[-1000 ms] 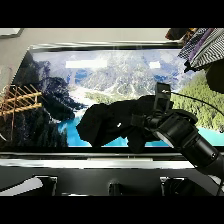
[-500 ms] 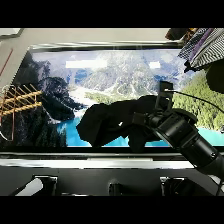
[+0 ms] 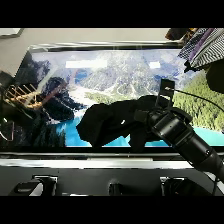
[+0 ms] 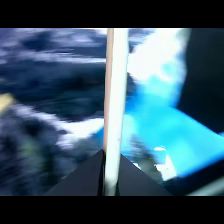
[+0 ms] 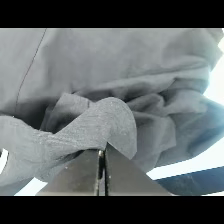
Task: Fold the clothes and pants, and hang the long-sleeved shirts on hangers.
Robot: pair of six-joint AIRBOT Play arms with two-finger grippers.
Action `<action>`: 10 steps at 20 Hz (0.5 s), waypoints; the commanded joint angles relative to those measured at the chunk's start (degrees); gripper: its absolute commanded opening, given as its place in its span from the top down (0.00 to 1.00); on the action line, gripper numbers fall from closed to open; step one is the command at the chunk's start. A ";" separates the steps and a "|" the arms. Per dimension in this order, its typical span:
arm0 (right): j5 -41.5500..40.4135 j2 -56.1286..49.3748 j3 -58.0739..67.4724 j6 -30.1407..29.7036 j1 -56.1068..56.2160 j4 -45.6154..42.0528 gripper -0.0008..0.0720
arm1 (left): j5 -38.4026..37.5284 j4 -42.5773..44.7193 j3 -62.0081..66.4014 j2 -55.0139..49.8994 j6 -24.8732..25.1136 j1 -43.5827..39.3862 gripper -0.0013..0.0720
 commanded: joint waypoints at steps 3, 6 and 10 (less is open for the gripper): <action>1.46 -1.03 -0.02 2.51 0.04 -4.48 0.92 | -2.05 -1.38 -11.34 13.42 -10.23 -17.92 0.95; 1.46 -1.42 -0.02 4.96 0.04 -5.95 0.92 | -2.51 -4.07 -11.65 18.05 -11.63 -24.39 0.95; 1.38 -3.04 -0.02 9.11 0.04 -6.88 0.92 | -8.24 -5.86 -11.67 20.68 -11.63 -30.93 0.95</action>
